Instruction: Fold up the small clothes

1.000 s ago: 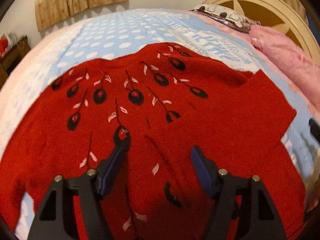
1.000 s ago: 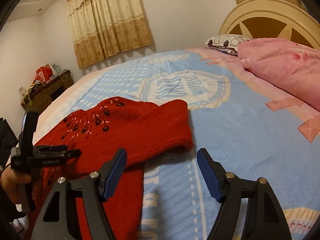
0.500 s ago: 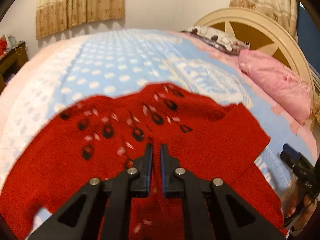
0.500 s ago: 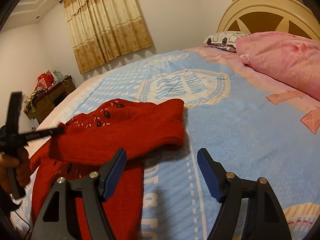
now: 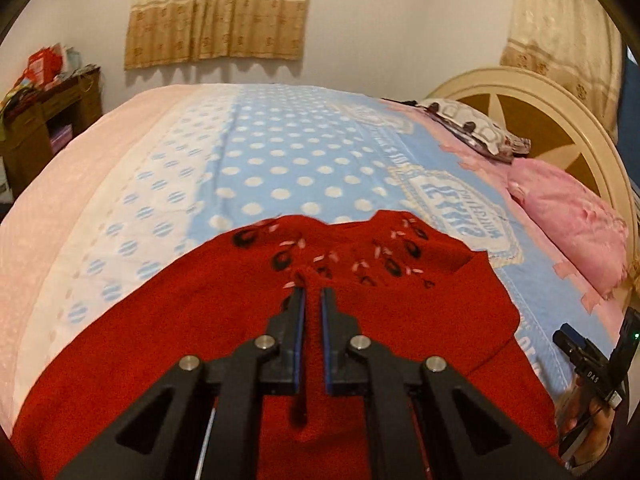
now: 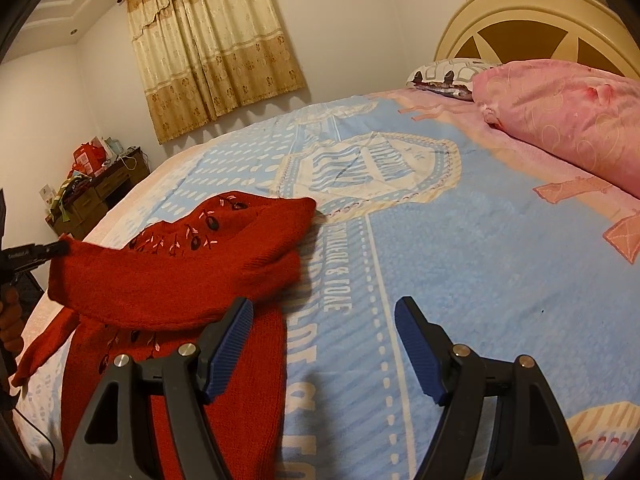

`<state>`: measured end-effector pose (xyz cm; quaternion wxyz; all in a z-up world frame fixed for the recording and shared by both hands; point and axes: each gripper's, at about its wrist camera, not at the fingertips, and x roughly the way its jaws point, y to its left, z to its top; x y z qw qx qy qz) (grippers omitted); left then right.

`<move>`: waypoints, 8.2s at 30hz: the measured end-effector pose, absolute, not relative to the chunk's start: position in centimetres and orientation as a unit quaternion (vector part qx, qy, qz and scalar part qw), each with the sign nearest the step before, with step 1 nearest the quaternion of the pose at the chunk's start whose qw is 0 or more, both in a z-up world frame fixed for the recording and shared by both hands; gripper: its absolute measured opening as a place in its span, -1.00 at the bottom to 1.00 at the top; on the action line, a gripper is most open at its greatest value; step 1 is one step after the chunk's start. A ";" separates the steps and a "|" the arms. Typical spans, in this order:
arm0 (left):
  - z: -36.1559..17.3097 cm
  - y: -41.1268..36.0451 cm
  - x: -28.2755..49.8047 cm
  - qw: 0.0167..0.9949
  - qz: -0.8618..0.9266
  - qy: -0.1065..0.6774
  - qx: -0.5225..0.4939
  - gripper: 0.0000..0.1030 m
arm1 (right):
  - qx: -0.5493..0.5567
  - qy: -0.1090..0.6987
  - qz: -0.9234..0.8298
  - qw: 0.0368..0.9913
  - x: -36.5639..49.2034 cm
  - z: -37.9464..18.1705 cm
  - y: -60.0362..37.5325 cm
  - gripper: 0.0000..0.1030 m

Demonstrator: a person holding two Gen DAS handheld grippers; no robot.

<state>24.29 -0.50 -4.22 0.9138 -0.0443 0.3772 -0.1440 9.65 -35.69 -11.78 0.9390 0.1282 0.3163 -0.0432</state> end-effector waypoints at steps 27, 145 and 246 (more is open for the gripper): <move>-12.8 5.0 24.3 0.903 -0.070 0.414 -0.093 -0.84 | -0.053 0.426 0.041 0.902 20.2 -13.3 -30.7 -0.09; -16.3 30.5 8.5 0.893 0.237 0.367 -0.107 0.44 | 0.000 0.406 0.199 0.892 6.8 -12.3 -16.2 0.20; -8.4 -4.5 22.8 0.925 -0.078 0.366 0.067 0.38 | 0.122 0.420 0.083 0.895 9.5 -12.0 -29.4 0.23</move>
